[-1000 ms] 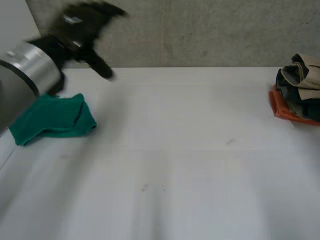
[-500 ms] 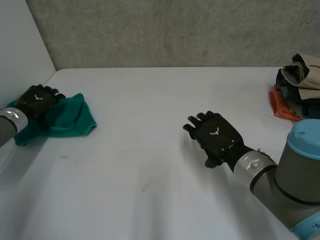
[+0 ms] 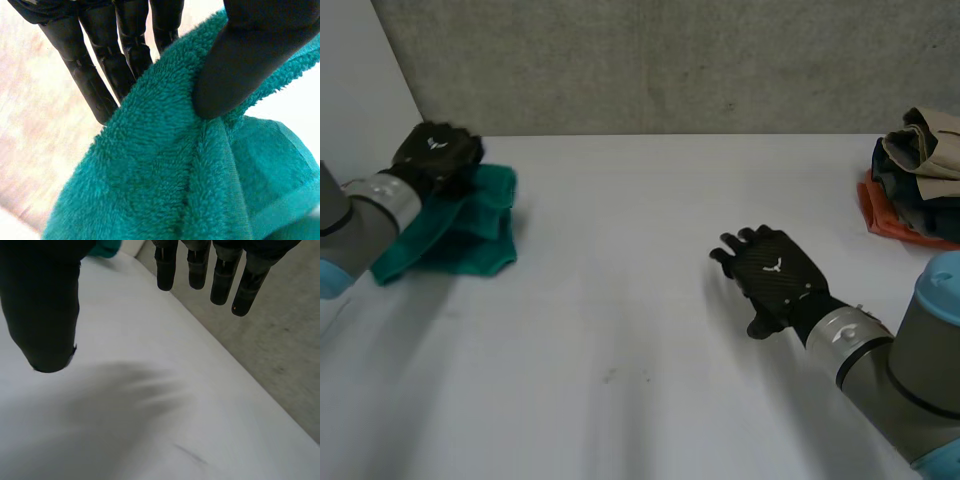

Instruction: Fold the laundry.

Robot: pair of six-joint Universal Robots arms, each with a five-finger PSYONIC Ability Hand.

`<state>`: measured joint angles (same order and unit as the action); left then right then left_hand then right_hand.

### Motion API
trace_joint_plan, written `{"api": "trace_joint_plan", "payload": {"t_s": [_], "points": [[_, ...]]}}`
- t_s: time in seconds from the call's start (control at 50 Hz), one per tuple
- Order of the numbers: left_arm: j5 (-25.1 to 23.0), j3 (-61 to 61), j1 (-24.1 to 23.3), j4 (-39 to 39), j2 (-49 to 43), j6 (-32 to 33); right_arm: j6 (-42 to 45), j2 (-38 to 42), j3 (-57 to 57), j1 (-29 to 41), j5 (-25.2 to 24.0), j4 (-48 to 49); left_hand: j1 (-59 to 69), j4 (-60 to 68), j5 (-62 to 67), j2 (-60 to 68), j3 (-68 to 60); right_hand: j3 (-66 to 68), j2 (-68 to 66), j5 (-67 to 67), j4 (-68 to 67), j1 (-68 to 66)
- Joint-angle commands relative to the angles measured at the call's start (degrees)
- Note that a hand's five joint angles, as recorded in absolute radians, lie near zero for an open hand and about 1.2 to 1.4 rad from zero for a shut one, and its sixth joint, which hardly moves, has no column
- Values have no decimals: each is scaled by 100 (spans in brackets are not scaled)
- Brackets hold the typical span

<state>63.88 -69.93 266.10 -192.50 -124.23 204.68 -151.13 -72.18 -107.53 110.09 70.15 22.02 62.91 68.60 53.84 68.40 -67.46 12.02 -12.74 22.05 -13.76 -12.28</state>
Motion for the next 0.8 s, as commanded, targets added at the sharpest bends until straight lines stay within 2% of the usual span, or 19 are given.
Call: {"api": "trace_joint_plan", "payload": {"t_s": [0.02,0.06,0.08,0.14,0.22,0.24,0.26,0.28,0.3,0.32,0.42,0.48,0.58,0.66,0.72,0.8], "points": [[-7,-495,-1489,-86,891,-1403,-311,-253,171,-427,490,13,1709,1140,1616,1160,-1254,-202,274,-2205,376,228],[-7,-530,-1823,-95,962,-1571,-565,-340,241,-558,727,31,1709,1140,1616,1160,-1254,-202,274,-2205,376,228],[2,-548,-2182,-103,936,-1719,-645,-358,259,-603,789,22,1709,1140,1616,1160,-1254,-202,274,-2205,376,228],[54,-539,-2632,-130,804,-1835,-813,-385,329,-726,974,13,1709,1140,1616,1160,-1254,-202,274,-2205,376,228],[476,-259,-3414,-480,-65,-1862,-840,-367,391,-840,1045,13,1709,1140,1616,1160,-1254,-202,274,-2205,376,228],[729,-58,-3764,-690,-406,-1835,-840,-367,391,-875,1053,-4,1709,1140,1616,1160,-1254,-202,274,-2205,376,228],[871,49,-3889,-797,-548,-1826,-831,-367,400,-902,1053,-22,1709,1140,1616,1160,-1254,-202,274,-2205,376,228],[1011,145,-4003,-885,-663,-1809,-822,-367,408,-954,1053,-31,812,243,719,263,-357,-202,274,-2205,376,228],[1143,233,-4074,-929,-768,-1783,-822,-367,417,-972,1062,-40,-979,-1548,-1072,-1528,1434,-202,274,-2205,376,228],[1484,347,-4084,-1069,-891,-1652,-813,-367,417,-981,1088,-40,-4045,-4613,-4138,-4593,4500,-202,274,-2205,376,228],[1882,174,-4066,-1018,-578,-1388,-822,-367,435,-981,1229,-66,-4545,-5113,-4638,-5093,5000,-202,274,-2205,376,228],[1909,-221,-3909,-939,-77,-1326,-822,-385,444,-972,1229,-162,-4798,-5366,-4891,-5346,5253,-202,274,-2205,376,228],[1944,-1493,-2970,-702,1432,-1290,-813,-595,558,-920,1221,-741,-4783,-5351,-4876,-5331,5238,-202,274,-2205,376,228],[1953,-2338,-2591,-334,2076,-1220,-761,-745,742,-841,1185,-1409,-4264,-4833,-4358,-4813,4719,-202,274,-2205,376,228],[1953,-2770,-2423,-34,2236,-1141,-594,-772,918,-727,1203,-2163,-3354,-3923,-3447,-3902,3809,-202,274,-2205,376,228],[1962,-3333,-2379,379,2210,-983,-436,-675,927,-603,1141,-2667,-3167,-3736,-3260,-3716,3622,-202,274,-2205,376,228]]}}
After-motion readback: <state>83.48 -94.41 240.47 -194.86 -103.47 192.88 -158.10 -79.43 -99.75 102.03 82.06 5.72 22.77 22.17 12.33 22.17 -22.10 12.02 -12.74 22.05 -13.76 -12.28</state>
